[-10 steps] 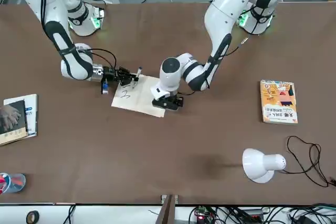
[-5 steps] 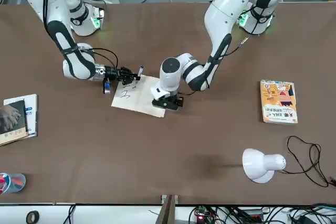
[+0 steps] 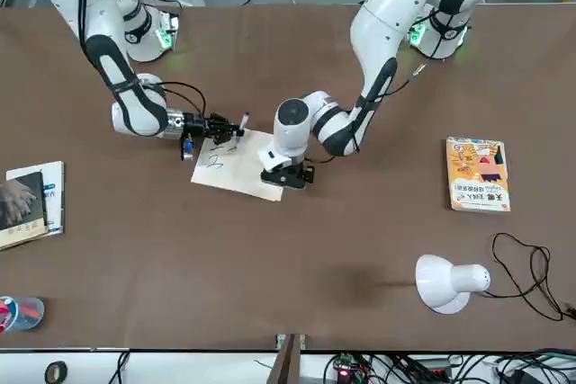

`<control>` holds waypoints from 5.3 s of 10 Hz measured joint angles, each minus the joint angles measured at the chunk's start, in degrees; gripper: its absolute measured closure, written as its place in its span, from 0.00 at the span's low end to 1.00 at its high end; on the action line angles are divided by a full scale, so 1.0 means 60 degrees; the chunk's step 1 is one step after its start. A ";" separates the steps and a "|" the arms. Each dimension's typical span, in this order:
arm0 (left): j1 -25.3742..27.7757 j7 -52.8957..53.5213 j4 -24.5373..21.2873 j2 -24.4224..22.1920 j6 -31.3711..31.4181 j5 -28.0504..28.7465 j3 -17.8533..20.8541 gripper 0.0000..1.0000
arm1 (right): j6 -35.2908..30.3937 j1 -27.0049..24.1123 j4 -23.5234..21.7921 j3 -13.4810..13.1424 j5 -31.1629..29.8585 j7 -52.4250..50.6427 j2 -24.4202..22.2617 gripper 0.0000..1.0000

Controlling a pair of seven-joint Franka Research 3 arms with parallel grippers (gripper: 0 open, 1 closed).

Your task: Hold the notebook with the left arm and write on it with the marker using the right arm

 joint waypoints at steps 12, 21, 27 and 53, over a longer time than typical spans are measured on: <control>0.0000 0.0000 0.0000 0.0000 0.0000 0.0000 0.0000 0.02 | 0.0003 0.0208 0.0157 0.0005 0.0127 0.0021 0.0107 0.83; -0.0002 0.0000 0.0000 0.0000 0.0000 0.0000 0.0001 0.02 | -0.0257 -0.0419 0.1065 -0.0080 -0.1174 0.2683 -0.0816 0.83; 0.0002 0.0000 0.0059 -0.0001 -0.0099 0.0000 0.0006 0.02 | -0.1275 -0.2130 0.1070 -0.0145 -0.5844 0.0564 -0.2050 0.83; 0.4455 0.5495 0.1145 -0.4360 -0.6007 -0.0837 -0.0177 0.00 | 0.3645 -0.5316 0.2455 -0.0181 -1.4608 -0.2080 0.0245 0.56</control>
